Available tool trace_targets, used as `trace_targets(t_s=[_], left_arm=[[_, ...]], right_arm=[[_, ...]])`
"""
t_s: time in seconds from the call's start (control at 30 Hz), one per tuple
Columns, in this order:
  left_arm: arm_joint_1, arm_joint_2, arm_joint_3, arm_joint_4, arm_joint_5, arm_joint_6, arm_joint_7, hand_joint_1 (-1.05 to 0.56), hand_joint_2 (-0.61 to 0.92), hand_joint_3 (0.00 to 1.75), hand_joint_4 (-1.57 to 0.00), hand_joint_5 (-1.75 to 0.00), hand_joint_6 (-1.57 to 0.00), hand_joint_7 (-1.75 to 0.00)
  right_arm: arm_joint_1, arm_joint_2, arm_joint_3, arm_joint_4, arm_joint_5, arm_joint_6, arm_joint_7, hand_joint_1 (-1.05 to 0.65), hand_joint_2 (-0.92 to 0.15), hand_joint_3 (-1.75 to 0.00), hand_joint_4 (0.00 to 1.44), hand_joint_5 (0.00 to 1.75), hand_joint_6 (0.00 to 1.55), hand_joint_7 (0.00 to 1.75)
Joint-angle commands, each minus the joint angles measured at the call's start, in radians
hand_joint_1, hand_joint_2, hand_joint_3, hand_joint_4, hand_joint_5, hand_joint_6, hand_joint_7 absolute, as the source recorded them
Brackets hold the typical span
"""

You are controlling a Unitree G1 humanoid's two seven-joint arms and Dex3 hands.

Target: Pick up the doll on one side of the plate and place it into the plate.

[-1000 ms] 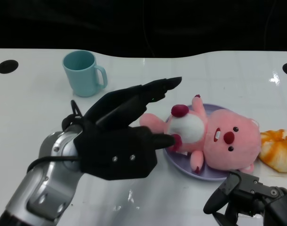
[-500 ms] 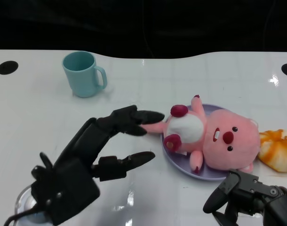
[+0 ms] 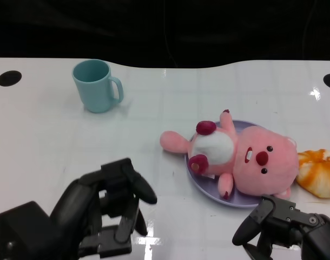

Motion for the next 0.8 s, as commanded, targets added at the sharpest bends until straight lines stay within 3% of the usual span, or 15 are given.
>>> trace_targets(t_s=[0.03, 0.3, 0.8], left_arm=[[0.036, 0.03, 0.009, -0.049, -0.053, 0.086, -0.019, -0.12, 0.4, 1.45, -0.94, -1.75, -0.77, -1.7], [0.045, 0.05, 0.027, -0.043, -0.179, 0.216, -0.04, -0.13, 0.38, 1.47, -0.95, -1.75, -0.77, -1.75], [0.013, 0.077, 0.06, 0.028, -0.282, 0.237, -0.094, -0.14, 0.33, 1.55, -0.95, -1.75, -0.76, -1.73]], right_arm=[[0.003, -0.013, -0.008, -0.009, 0.005, 0.005, 0.002, -0.26, -0.77, -0.68, 0.63, 1.63, 0.57, 1.3], [0.001, -0.02, -0.021, 0.006, 0.006, -0.014, 0.007, -0.27, -0.77, -0.67, 0.64, 1.62, 0.58, 1.3], [0.026, -0.029, -0.033, -0.005, 0.017, -0.033, 0.008, -0.26, -0.76, -0.68, 0.65, 1.63, 0.58, 1.3]])
